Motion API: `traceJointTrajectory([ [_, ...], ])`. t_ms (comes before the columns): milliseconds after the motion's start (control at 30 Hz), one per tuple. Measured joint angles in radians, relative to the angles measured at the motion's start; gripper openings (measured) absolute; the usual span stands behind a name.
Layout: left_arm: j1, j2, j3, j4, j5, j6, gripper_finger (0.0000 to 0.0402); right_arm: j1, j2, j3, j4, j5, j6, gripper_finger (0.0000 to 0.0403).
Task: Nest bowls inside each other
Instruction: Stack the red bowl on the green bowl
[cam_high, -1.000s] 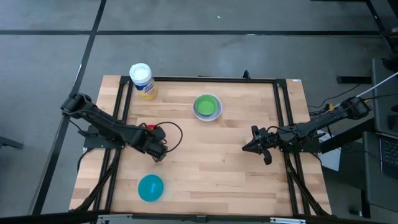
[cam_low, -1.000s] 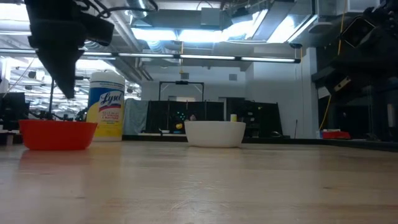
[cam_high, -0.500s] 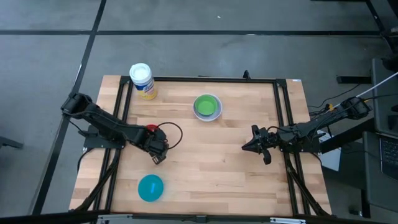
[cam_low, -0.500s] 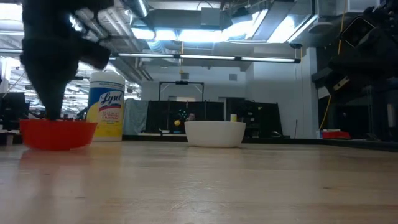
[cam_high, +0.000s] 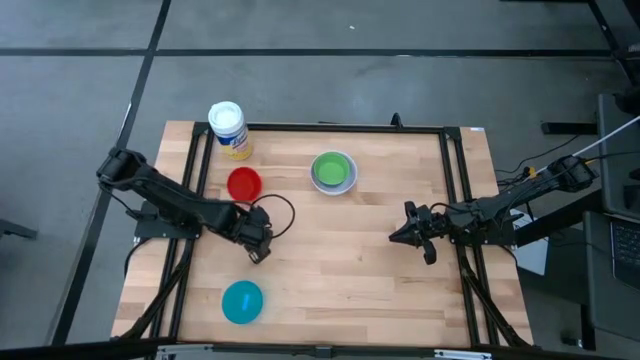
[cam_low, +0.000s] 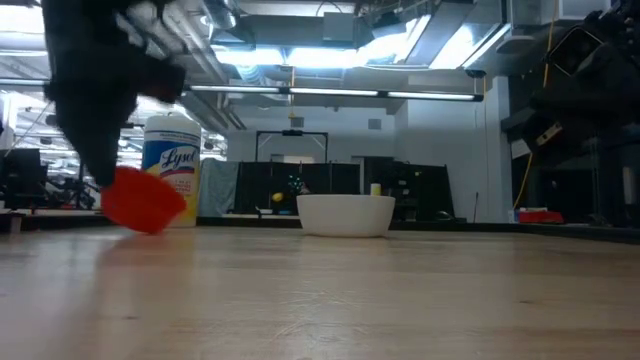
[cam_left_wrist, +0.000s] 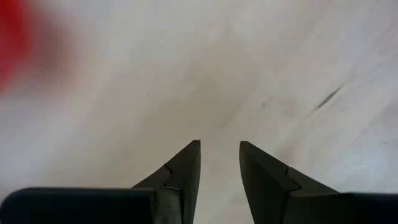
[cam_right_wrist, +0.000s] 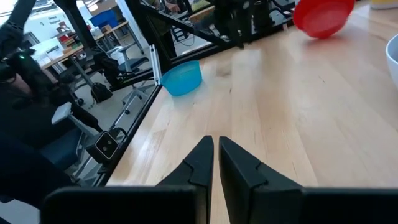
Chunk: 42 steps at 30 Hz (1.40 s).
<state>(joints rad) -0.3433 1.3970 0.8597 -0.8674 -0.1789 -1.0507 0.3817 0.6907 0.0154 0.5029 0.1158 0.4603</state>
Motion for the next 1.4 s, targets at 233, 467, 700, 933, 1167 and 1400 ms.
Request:
traceJointTrajectory([
  [233,-0.017,-0.001,0.166,-0.312,-0.256,0.158,0.0107,0.0,0.0,0.0,0.021,0.014,-0.004,0.003],
  [467,0.082,-0.026,0.177,-0.322,-0.219,0.425,0.0107,0.0,0.0,0.0,0.021,0.021,-0.009,0.003],
  [700,0.31,-0.078,0.177,-0.311,-0.125,0.638,0.0107,0.0,0.0,0.0,0.02,0.015,-0.024,0.0029],
  [933,0.531,-0.077,0.177,-0.311,0.026,0.789,0.0107,0.0,0.0,0.0,0.02,0.01,-0.024,0.0029],
  [1167,0.602,-0.066,0.134,-0.227,0.184,0.831,0.0107,0.0,0.0,0.0,0.02,0.004,-0.031,0.0029],
  [1400,0.565,-0.035,0.0,-0.069,0.238,0.791,0.0107,0.0,0.0,0.0,0.02,0.004,-0.028,0.0029],
])
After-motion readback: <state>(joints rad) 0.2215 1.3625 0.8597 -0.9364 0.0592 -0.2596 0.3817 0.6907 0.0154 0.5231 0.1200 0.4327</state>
